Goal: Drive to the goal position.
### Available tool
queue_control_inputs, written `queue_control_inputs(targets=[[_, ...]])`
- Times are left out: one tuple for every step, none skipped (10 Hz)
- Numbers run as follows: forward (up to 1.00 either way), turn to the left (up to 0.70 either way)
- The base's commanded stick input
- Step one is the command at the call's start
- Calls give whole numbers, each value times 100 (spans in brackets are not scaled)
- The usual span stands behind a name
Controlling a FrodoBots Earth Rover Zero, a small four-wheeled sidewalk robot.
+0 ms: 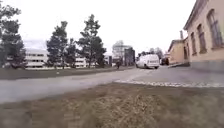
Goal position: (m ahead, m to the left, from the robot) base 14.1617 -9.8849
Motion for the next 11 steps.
queue_control_inputs(targets=[[70,0],[70,0],[70,0],[70,0],[70,0],[70,0],[70,0],[70,0],[70,0],[70,0],[70,0]])
